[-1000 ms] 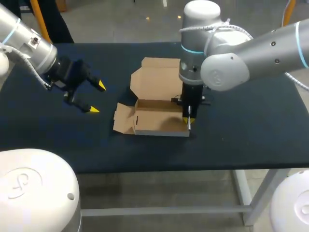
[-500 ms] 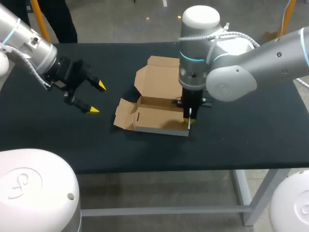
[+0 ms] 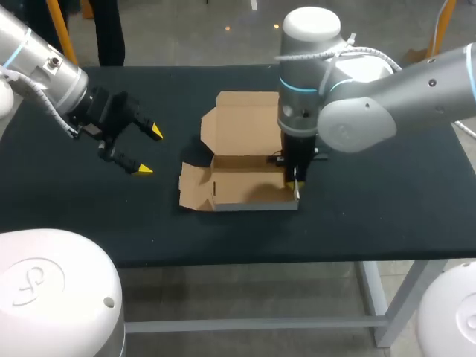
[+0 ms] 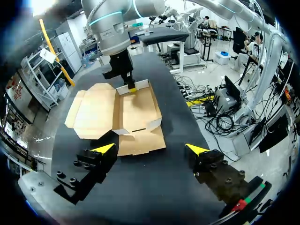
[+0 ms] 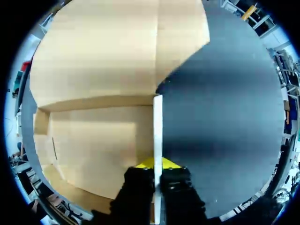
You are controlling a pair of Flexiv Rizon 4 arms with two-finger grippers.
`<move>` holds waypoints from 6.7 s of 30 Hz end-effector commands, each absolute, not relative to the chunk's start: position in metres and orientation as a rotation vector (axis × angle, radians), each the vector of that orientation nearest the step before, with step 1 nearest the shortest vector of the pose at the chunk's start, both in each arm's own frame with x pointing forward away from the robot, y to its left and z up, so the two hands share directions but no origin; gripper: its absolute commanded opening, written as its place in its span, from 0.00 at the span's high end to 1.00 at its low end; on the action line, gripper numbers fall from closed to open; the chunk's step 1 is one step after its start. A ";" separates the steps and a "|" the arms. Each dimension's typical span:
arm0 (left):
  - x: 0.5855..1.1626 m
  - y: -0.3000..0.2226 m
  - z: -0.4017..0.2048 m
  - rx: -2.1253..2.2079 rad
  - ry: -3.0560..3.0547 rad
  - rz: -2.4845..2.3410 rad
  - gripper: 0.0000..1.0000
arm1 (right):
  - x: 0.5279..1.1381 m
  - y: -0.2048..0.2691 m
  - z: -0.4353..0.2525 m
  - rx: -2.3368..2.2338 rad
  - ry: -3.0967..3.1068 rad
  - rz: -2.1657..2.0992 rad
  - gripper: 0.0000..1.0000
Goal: Assemble the packaging by folding the flat box into shape, placing the metal phone stand inside, and closing the box properly
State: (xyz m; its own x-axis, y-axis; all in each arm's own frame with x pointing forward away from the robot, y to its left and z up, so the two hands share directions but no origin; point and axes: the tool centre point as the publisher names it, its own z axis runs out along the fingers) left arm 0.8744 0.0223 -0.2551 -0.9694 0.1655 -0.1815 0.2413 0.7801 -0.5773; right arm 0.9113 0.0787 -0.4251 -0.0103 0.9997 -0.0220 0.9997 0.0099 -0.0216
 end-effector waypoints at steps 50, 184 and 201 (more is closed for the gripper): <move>0.874 0.023 -0.254 0.327 2.853 -0.944 0.00 | 0.911 0.078 -0.415 2.142 2.251 -0.055 1.00; 0.892 -0.017 -0.399 -2.231 2.617 -1.024 0.52 | 0.909 0.082 -0.419 2.191 2.255 -0.040 1.00; 0.895 -0.033 -0.399 -2.331 2.568 -1.038 1.00 | 0.909 0.082 -0.419 2.191 2.255 -0.040 1.00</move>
State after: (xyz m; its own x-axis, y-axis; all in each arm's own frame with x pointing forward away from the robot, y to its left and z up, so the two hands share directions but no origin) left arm 0.8946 -0.0298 -0.4018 -0.1150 -0.7179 0.6866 -0.9932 0.0692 -0.0940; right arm 0.9081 0.0814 -0.4202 -0.0289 0.9995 -0.0136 0.9995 0.0286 -0.0163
